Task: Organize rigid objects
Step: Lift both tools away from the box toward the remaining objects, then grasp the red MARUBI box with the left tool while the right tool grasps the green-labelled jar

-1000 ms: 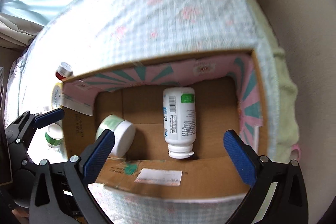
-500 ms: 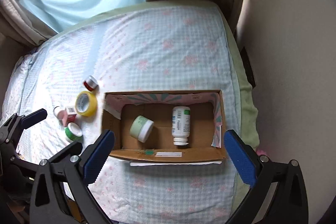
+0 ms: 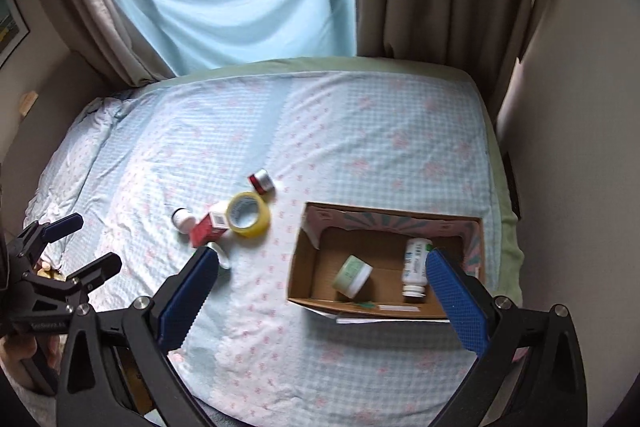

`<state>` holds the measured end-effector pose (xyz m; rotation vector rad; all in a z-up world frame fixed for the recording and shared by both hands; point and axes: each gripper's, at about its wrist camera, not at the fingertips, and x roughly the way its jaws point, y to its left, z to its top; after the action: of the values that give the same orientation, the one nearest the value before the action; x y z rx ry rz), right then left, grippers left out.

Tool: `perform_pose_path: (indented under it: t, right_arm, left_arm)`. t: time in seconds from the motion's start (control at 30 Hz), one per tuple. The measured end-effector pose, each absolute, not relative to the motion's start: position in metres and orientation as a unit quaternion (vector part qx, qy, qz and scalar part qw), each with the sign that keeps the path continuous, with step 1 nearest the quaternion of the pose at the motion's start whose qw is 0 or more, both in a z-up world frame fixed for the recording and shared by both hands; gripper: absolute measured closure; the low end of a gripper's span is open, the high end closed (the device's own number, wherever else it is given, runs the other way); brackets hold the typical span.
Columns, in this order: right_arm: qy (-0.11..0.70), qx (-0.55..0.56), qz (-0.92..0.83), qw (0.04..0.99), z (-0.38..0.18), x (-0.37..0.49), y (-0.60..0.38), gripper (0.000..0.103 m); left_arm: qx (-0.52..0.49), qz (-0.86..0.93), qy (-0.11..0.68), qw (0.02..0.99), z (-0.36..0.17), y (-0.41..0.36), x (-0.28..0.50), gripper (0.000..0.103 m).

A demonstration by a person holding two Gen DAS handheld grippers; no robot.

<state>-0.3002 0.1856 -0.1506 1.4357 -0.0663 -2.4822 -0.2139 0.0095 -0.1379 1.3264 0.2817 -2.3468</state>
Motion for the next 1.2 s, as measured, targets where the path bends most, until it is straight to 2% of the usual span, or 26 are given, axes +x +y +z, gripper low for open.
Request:
perform_pose_path:
  t: [0.3,0.6,0.9,1.1,1.2]
  right_arm:
    - [-0.007,0.490,-0.854,0.175,-0.160,-0.285,0.099,0.000]
    - [0.000,0.526,-0.831,0.181,-0.213,-0.263,0.018,0.000]
    - [0.074,0.548,-0.812,0.186,-0.287,-0.249,-0.044,0.000]
    - [0.139,0.550,-0.803,0.183,-0.335,-0.260,-0.071,0.000]
    - [0.172,0.558,-0.790,0.188,-0.363,-0.268,-0.085,0.000]
  left_arm:
    - [0.494,-0.847,0.060,0.187,-0.144,-0.067,-0.161,0.000]
    - [0.551,-0.829,0.029,0.089,-0.179,-0.132,-0.178,0.000]
    - [0.616,-0.788,-0.016,-0.006,-0.263,-0.172,-0.244,0.001]
    - [0.653,-0.756,-0.032,-0.041,-0.334,-0.180,-0.282,0.015]
    - [0.668,-0.741,-0.045,-0.055,-0.368,-0.177,-0.295,0.018]
